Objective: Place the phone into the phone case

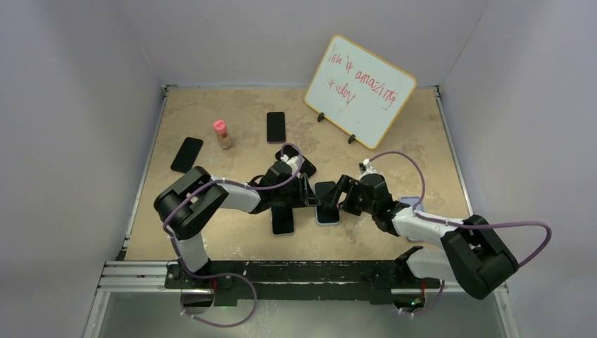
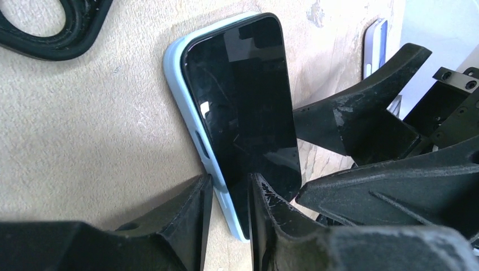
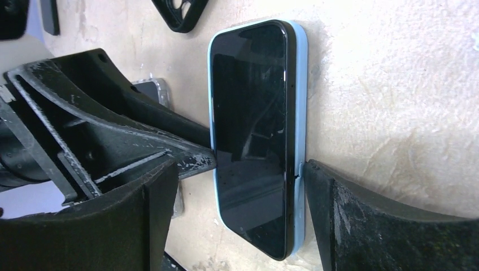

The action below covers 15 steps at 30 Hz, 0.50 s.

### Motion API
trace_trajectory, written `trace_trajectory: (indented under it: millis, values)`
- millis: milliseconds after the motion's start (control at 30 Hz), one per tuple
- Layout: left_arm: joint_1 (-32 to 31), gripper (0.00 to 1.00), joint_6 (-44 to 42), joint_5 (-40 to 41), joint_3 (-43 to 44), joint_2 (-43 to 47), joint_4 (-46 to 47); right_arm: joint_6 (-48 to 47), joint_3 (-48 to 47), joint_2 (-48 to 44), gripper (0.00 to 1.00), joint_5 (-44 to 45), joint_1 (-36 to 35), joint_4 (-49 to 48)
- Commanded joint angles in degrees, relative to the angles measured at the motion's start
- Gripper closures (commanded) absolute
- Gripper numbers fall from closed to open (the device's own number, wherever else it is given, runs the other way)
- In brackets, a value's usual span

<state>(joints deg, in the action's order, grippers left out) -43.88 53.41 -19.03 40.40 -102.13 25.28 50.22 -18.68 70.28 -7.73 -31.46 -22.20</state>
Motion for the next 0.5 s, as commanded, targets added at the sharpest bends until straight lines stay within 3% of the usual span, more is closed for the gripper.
trace_trajectory:
  millis: [0,267,467]
  values:
    - [0.1,0.71,-0.01,-1.36,0.73,-0.97,2.59,2.37,0.54,3.15,0.17,-4.32,0.13,-4.51]
    - [0.0,0.79,0.29,-2.1,-2.73,1.15,3.33,11.7,2.47,3.85,0.17,-17.56,1.32,-21.55]
    - [0.02,0.77,-0.45,-1.5,-3.62,2.84,1.88,18.81,5.43,6.15,0.18,-22.87,1.51,-37.18]
